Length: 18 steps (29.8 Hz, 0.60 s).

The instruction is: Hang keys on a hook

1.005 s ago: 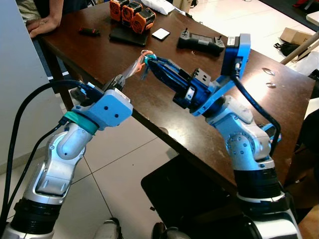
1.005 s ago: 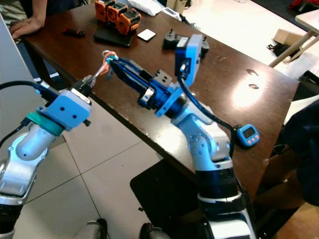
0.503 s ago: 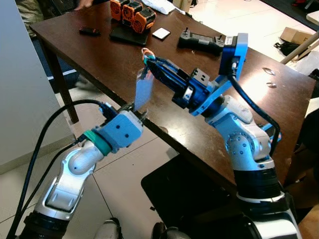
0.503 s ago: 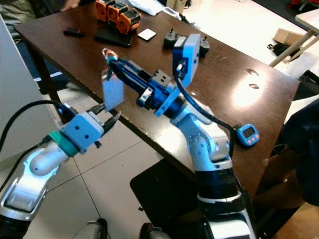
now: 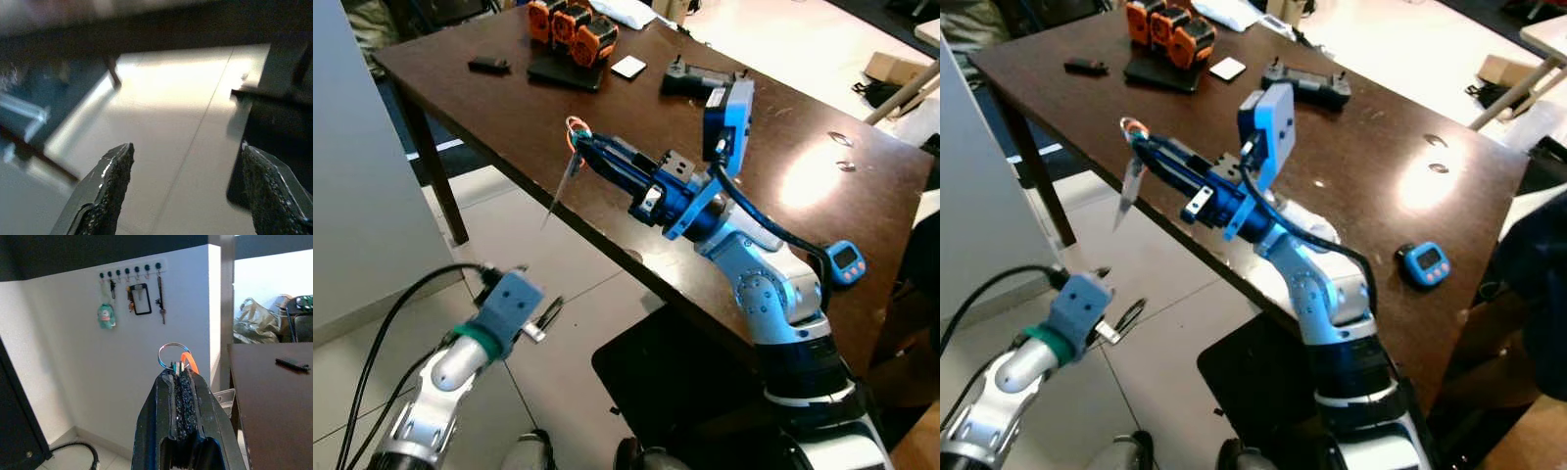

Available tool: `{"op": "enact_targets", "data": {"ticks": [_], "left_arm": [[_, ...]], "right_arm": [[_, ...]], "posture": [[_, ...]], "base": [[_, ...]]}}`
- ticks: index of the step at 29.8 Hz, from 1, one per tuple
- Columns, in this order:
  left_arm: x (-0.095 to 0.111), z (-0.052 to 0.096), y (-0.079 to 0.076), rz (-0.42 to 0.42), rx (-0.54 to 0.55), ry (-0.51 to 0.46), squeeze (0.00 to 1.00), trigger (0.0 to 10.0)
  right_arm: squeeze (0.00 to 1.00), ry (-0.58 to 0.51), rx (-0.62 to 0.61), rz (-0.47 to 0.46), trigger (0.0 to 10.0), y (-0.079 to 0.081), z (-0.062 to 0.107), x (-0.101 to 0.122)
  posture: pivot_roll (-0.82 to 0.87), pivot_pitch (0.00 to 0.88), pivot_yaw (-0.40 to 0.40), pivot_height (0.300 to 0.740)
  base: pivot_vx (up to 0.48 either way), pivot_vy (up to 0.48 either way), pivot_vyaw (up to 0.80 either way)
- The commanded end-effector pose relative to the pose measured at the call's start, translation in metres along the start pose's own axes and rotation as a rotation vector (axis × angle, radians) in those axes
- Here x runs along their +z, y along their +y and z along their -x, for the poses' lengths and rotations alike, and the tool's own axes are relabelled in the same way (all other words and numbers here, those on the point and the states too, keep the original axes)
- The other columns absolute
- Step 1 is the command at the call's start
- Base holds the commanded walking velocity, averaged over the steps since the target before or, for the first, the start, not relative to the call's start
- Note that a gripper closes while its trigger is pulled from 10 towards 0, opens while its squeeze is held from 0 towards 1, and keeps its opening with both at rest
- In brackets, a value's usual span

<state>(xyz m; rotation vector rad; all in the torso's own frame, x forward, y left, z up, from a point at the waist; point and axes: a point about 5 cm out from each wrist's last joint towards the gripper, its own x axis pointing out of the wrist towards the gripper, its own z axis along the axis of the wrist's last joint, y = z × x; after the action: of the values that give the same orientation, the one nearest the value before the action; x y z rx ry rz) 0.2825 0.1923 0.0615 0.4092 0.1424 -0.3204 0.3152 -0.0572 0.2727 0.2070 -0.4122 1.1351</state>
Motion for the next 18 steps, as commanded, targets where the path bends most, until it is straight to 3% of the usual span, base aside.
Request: {"op": "enact_targets", "data": {"ticks": [1,2,3,4,5,6,7,8,9,10,11,12,16,18], "left_arm": [[-0.030,0.010,-0.001,0.071,0.066,0.110,1.00,10.0],[-0.030,0.010,-0.001,0.071,0.066,0.110,1.00,10.0],[-0.045,0.016,0.002,0.112,0.119,0.175,1.00,10.0],[-0.065,0.024,0.002,0.183,0.176,0.260,1.00,10.0],[-0.077,0.031,0.001,0.231,0.211,0.313,1.00,10.0],[-0.077,0.031,0.001,0.231,0.211,0.313,1.00,10.0],[-0.091,0.039,0.000,0.288,0.251,0.371,0.00,10.0],[-0.091,0.039,0.000,0.288,0.251,0.371,0.00,10.0],[-0.104,0.048,-0.004,0.340,0.279,0.427,0.00,10.0],[-0.116,0.059,-0.009,0.395,0.309,0.488,0.00,10.0],[-0.116,0.059,-0.009,0.395,0.309,0.488,0.00,10.0],[-0.133,0.075,-0.020,0.466,0.339,0.574,0.00,10.0],[-0.142,0.084,-0.029,0.494,0.345,0.630,0.00,10.0],[-0.155,0.100,-0.046,0.510,0.327,0.725,0.00,10.0]], "right_arm": [[0.00,-0.015,-0.034,-0.001,0.0,-0.003,0.004,0.000],[0.00,-0.015,-0.034,-0.001,0.0,-0.003,0.004,0.000],[0.00,-0.024,-0.039,-0.008,0.0,-0.003,0.004,0.000],[0.00,-0.020,-0.043,-0.009,1.3,-0.003,0.005,-0.001],[0.00,-0.017,-0.045,-0.008,1.3,-0.003,0.005,-0.002],[0.00,-0.017,-0.045,-0.008,1.3,-0.003,0.005,-0.002],[0.00,-0.015,-0.045,-0.010,6.2,-0.002,0.005,-0.003],[0.00,-0.015,-0.045,-0.010,6.2,-0.002,0.005,-0.003],[0.00,-0.014,-0.042,-0.013,10.0,-0.001,0.004,-0.004],[0.00,-0.016,-0.039,-0.017,10.0,0.000,0.004,-0.004],[0.00,-0.016,-0.039,-0.017,10.0,0.000,0.004,-0.004],[0.00,-0.015,-0.033,-0.020,10.0,0.002,0.003,-0.005],[0.00,-0.015,-0.029,-0.019,10.0,0.003,0.002,-0.005],[0.00,-0.022,-0.029,-0.015,10.0,0.003,0.001,-0.004]], "posture": [[0.18,0.107,-0.031,0.740],[0.18,0.107,-0.031,0.740],[0.18,0.107,-0.031,0.740],[0.17,0.106,-0.031,0.740],[0.17,0.106,-0.031,0.740],[0.17,0.106,-0.031,0.740],[0.17,0.105,-0.032,0.740],[0.17,0.105,-0.032,0.740],[0.17,0.104,-0.031,0.740],[0.17,0.104,-0.031,0.740],[0.17,0.104,-0.031,0.740],[0.17,0.104,-0.033,0.740],[0.17,0.102,-0.036,0.740],[0.17,0.099,-0.039,0.740]], "base": [[0.000,0.000,0.00],[0.000,0.000,0.00],[0.000,0.000,0.00],[0.000,0.000,0.00],[0.000,0.000,0.00],[0.000,0.000,0.00],[0.000,0.000,0.47],[0.000,0.000,0.47],[0.000,0.000,0.77],[0.000,0.000,0.77],[0.000,0.000,0.77],[0.000,0.000,0.77],[0.000,0.000,0.77],[0.000,0.000,0.78]]}}
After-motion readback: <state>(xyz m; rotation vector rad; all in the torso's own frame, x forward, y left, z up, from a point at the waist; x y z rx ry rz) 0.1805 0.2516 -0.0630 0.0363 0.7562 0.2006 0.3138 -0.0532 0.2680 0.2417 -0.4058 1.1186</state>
